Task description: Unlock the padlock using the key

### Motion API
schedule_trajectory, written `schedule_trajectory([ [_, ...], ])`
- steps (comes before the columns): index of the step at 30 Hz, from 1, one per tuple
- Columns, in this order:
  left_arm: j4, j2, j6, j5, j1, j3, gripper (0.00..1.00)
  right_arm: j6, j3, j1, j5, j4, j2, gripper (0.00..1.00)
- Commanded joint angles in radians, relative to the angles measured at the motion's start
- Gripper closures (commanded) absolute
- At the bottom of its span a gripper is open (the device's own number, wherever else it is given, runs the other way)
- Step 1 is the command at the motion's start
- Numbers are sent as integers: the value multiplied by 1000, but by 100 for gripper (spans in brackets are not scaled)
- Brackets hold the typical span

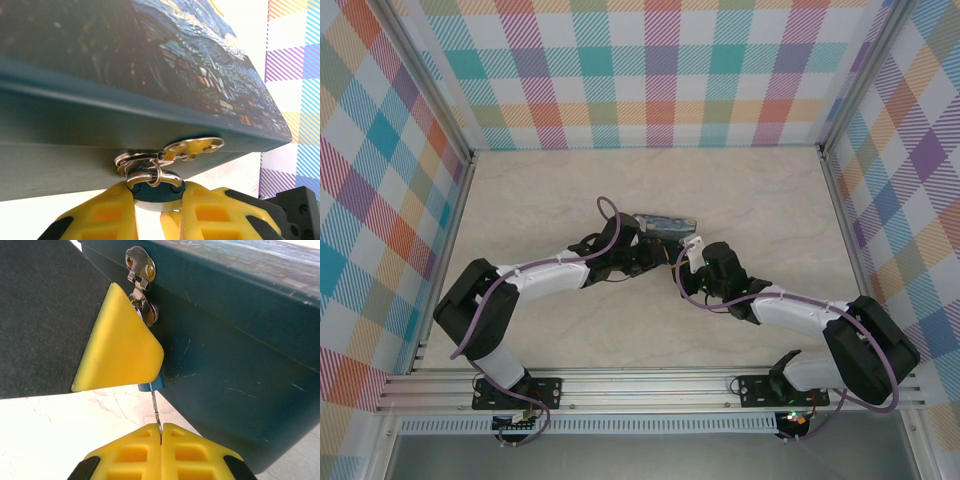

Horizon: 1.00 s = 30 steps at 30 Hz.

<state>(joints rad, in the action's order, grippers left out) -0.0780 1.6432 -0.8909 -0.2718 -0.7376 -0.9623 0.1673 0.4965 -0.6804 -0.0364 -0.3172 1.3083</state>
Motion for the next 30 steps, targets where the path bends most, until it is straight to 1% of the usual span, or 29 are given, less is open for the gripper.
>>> schedule_trajectory([
  [1,-16,-42,0,-29,-22,-24,83,-4,28,-6,-4,-113,6,100],
  [9,-29,-39,-12,-39,-25,-25,83,-1,40,-5,-14,-152,15,100],
  [15,-27,-40,-17,-51,-25,-27,83,-27,43,-5,20,-158,29,100],
  [23,-21,-39,-23,-70,-24,-33,83,-61,45,-1,35,-187,45,100],
  [30,-16,-31,-23,-67,-25,-30,83,-46,36,9,-15,-226,37,99],
])
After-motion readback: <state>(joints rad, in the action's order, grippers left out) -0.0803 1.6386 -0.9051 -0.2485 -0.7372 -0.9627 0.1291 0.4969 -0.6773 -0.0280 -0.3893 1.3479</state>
